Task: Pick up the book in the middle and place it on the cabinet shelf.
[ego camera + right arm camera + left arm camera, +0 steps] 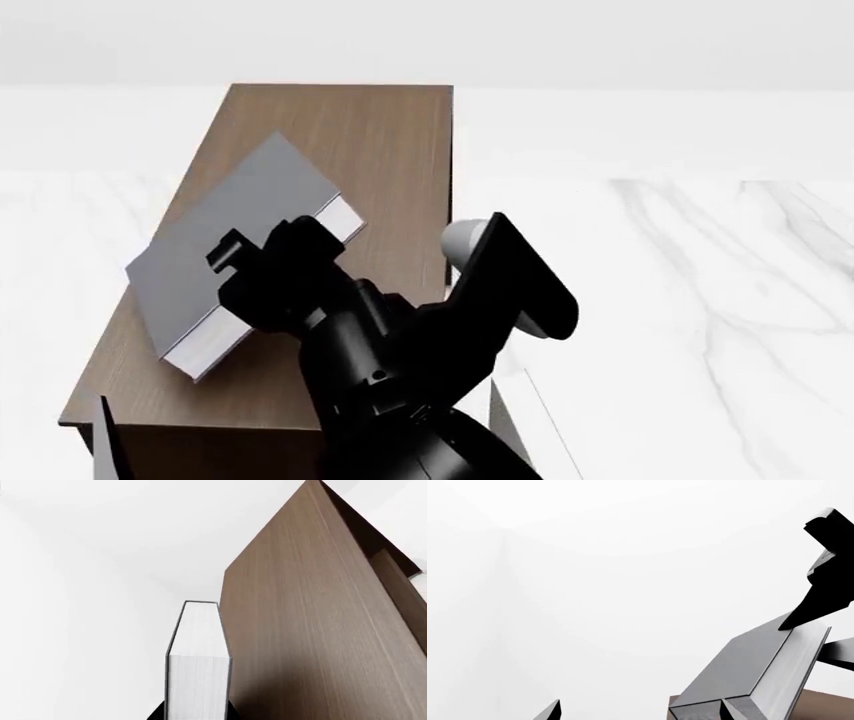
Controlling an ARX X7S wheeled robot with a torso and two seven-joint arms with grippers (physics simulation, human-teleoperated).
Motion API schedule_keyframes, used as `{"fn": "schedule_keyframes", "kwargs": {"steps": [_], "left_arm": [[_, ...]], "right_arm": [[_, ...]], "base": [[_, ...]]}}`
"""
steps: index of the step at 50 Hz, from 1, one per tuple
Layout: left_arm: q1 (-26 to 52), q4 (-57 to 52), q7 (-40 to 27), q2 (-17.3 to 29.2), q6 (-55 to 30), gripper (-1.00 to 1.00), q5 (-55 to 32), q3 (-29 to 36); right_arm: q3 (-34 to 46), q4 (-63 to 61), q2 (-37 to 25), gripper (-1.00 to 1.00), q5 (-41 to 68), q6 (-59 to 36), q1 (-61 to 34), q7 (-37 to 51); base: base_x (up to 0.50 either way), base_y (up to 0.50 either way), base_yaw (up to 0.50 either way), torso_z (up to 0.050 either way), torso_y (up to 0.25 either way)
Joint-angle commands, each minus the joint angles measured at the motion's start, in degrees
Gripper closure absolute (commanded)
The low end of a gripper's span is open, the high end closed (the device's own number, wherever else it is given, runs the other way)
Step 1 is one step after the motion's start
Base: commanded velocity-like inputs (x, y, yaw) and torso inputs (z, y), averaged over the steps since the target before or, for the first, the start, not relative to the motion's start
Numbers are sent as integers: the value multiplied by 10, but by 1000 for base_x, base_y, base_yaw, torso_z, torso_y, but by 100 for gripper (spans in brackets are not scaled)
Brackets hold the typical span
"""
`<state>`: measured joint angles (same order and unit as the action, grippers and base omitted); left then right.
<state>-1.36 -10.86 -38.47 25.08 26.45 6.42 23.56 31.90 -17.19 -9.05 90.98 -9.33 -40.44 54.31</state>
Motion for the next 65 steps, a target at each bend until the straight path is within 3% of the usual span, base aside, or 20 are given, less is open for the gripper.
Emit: {"fn": "schedule_keyframes", "kwargs": {"steps": [1, 3, 4, 18, 41, 49, 65], "left_arm": [[1, 4, 9, -10, 2, -100, 9, -11], [2, 7, 8, -10, 4, -100, 9, -11], [3, 10, 8, -11, 6, -100, 10, -11], [1, -6, 9, -8, -7, -100, 8, -10], [3, -5, 6, -7, -8, -100, 7, -9], [-7, -57, 11, 0, -48, -100, 1, -15], [-9, -82, 12, 3, -70, -100, 0, -17]], "right_arm": [[-13, -12, -16, 100, -56, -8, 1, 6], [-12, -16, -19, 100, -64, -7, -1, 10], [-14, -21, -21, -100, -67, -4, -3, 11], [-13, -59, -40, -100, -138, 7, -24, 11], [-13, -52, -46, -100, -140, 12, -26, 6], [-18, -52, -56, -100, -140, 14, -24, 7], [-76, -102, -172, -100, -187, 46, 47, 4]], "base": [[0, -3, -3, 0, 0], [0, 0, -3, 0, 0], [0, -3, -3, 0, 0], [0, 0, 0, 0, 0], [0, 0, 0, 0, 0], [0, 0, 0, 0, 0], [0, 0, 0, 0, 0]]}}
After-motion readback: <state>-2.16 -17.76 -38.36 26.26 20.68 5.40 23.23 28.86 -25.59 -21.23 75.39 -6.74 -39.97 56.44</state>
